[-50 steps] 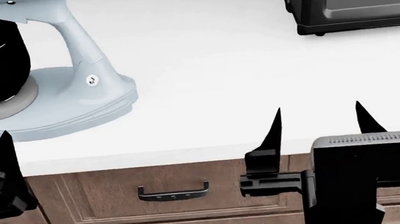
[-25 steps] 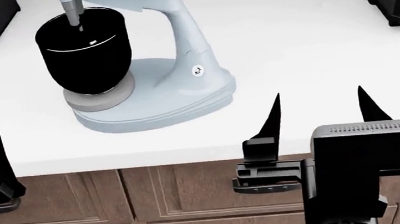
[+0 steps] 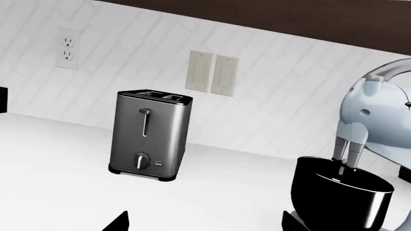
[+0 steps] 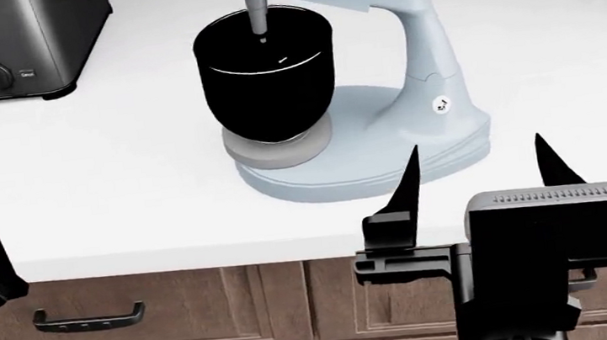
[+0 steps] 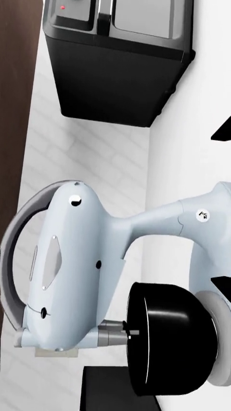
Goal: Open the stand mixer head.
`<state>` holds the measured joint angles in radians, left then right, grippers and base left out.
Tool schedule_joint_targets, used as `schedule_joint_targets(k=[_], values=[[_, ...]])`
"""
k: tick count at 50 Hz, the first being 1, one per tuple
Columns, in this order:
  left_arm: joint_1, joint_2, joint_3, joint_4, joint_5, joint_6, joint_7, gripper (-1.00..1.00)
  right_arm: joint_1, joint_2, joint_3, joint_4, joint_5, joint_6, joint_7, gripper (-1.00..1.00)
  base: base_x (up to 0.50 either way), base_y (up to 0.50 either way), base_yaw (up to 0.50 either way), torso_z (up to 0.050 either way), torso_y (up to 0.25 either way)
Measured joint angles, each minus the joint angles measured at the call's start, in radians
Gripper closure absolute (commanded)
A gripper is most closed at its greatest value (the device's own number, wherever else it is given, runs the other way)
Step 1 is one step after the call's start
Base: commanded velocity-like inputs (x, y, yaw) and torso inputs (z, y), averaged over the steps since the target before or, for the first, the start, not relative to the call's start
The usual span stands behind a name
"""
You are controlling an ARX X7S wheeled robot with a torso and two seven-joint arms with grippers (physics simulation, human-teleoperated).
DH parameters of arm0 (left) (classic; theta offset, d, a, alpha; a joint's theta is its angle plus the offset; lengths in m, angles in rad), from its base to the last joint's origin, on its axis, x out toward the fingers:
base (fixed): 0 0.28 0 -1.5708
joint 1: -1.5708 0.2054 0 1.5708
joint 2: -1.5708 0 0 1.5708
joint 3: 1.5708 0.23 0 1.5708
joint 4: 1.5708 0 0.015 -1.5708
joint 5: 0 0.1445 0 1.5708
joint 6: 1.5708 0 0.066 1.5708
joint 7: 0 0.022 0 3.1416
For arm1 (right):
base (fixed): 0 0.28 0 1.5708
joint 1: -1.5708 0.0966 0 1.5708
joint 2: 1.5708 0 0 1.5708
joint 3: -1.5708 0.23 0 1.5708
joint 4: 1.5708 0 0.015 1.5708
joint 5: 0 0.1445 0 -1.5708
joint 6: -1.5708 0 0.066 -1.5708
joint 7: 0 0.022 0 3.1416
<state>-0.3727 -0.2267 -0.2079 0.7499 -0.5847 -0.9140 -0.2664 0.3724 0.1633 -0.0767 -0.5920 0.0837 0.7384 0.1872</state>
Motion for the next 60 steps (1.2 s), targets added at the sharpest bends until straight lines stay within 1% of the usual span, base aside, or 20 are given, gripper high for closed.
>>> schedule_joint_targets(k=[3, 16, 17, 25, 30, 35, 45, 60], values=[[-0.001, 0.001, 0.003, -0.003, -0.001, 0.005, -0.001, -1.0, 0.0, 0.001, 0.001, 0.007, 0.004, -0.002, 0.0, -1.0, 0.42, 0.0, 0.0, 0.0, 0.0], [0.005, -0.004, -0.003, 0.004, -0.017, 0.009, -0.006, -1.0, 0.003, 0.0, 0.012, 0.014, 0.027, 0.01, 0.005, -1.0, 0.0, 0.0, 0.0, 0.0, 0.0], [0.006, -0.004, -0.004, 0.005, -0.019, 0.008, -0.006, -1.0, 0.002, 0.0, 0.014, 0.015, 0.03, 0.009, 0.004, 1.0, 0.0, 0.0, 0.0, 0.0, 0.0], [0.012, -0.008, -0.008, 0.006, -0.028, 0.012, -0.008, -1.0, 0.014, 0.005, 0.017, 0.05, 0.042, -0.02, -0.005, 1.0, 0.0, 0.0, 0.0, 0.0, 0.0], [0.021, -0.007, -0.002, -0.008, -0.022, 0.03, -0.002, -1.0, 0.055, 0.013, -0.001, 0.106, 0.039, -0.033, -0.018, 1.0, 0.0, 0.0, 0.0, 0.0, 0.0], [0.026, -0.008, -0.004, -0.014, -0.026, 0.038, 0.001, -1.0, 0.127, 0.017, -0.028, 0.213, 0.026, -0.065, -0.028, 1.0, 0.0, 0.0, 0.0, 0.0, 0.0], [0.012, -0.011, 0.009, -0.044, -0.017, 0.059, 0.005, -1.0, 0.251, 0.007, -0.078, 0.467, -0.012, -0.184, -0.029, 1.0, 0.0, 0.0, 0.0, 0.0, 0.0], [-0.004, -0.016, 0.018, -0.083, -0.007, 0.086, 0.005, -1.0, 0.333, -0.014, -0.123, 0.766, -0.038, -0.341, -0.016, 1.0, 0.0, 0.0, 0.0, 0.0, 0.0]])
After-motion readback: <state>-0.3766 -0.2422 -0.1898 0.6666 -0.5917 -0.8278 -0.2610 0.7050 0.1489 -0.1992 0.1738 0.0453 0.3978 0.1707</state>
